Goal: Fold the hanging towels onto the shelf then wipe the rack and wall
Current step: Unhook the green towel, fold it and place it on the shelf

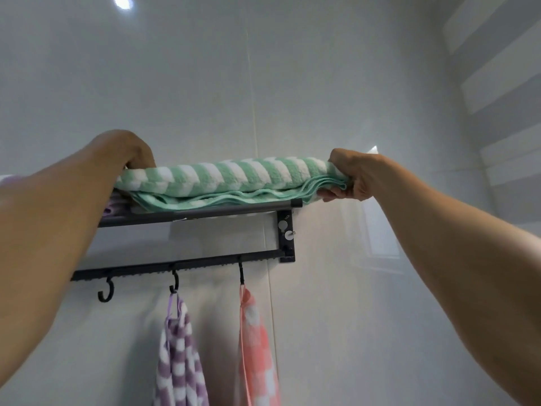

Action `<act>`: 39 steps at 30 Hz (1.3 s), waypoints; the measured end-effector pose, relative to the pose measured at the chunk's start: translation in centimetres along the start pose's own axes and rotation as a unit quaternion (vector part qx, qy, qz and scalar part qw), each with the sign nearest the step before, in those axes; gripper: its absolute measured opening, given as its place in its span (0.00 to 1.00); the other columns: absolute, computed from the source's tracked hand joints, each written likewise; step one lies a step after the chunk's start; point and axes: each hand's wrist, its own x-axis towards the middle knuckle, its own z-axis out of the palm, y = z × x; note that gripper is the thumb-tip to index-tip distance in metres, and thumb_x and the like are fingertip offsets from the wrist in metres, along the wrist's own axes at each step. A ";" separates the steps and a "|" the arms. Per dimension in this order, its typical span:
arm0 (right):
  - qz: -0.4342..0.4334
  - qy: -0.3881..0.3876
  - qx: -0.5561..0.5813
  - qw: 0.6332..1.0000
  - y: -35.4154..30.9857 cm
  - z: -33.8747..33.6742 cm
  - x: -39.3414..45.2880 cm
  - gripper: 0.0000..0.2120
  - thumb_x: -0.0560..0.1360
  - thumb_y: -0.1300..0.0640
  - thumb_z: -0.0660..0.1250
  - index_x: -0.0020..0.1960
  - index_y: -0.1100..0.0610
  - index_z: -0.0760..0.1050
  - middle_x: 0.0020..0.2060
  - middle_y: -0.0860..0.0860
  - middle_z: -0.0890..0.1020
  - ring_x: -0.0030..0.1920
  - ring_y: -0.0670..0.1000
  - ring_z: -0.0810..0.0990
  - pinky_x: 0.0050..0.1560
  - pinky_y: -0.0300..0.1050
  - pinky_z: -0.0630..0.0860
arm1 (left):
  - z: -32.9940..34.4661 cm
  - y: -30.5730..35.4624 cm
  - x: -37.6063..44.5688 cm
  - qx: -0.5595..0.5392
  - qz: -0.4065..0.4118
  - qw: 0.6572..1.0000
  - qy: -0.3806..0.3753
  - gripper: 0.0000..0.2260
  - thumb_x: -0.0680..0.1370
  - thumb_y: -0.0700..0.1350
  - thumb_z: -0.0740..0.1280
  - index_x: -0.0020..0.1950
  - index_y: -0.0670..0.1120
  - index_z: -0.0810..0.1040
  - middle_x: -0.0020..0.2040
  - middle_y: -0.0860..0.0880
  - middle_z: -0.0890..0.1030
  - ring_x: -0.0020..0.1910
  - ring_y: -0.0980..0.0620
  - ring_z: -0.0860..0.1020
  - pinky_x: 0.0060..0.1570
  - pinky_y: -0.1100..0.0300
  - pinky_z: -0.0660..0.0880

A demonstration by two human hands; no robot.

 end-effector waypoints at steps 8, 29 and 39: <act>-0.273 0.245 -0.225 0.903 -2.4 1.3 -3.4 0.17 0.72 0.51 0.57 0.49 0.62 0.77 0.51 0.61 0.81 0.46 0.62 0.78 0.49 0.49 0.75 | -1.9 2.7 -1.0 -0.155 0.062 0.975 0.150 0.21 0.81 0.59 0.62 0.61 0.44 0.78 0.63 0.43 0.78 0.59 0.40 0.77 0.60 0.46 0.73; -0.284 0.235 -0.409 0.835 -1.8 4.5 -6.7 0.26 0.81 0.41 0.49 0.62 0.59 0.74 0.60 0.60 0.77 0.50 0.61 0.73 0.51 0.53 0.69 | 2.0 1.2 -0.6 -0.316 0.179 0.915 0.173 0.37 0.81 0.68 0.43 0.70 0.43 0.75 0.71 0.42 0.74 0.71 0.41 0.71 0.74 0.44 0.61; -0.397 0.252 -0.353 0.809 0.7 8.7 -8.2 0.17 0.80 0.48 0.56 0.53 0.56 0.81 0.50 0.58 0.83 0.44 0.60 0.74 0.47 0.52 0.71 | 3.8 -1.4 -6.1 -0.257 0.180 0.873 0.373 0.28 0.85 0.57 0.43 0.40 0.43 0.72 0.41 0.43 0.78 0.49 0.38 0.77 0.62 0.46 0.69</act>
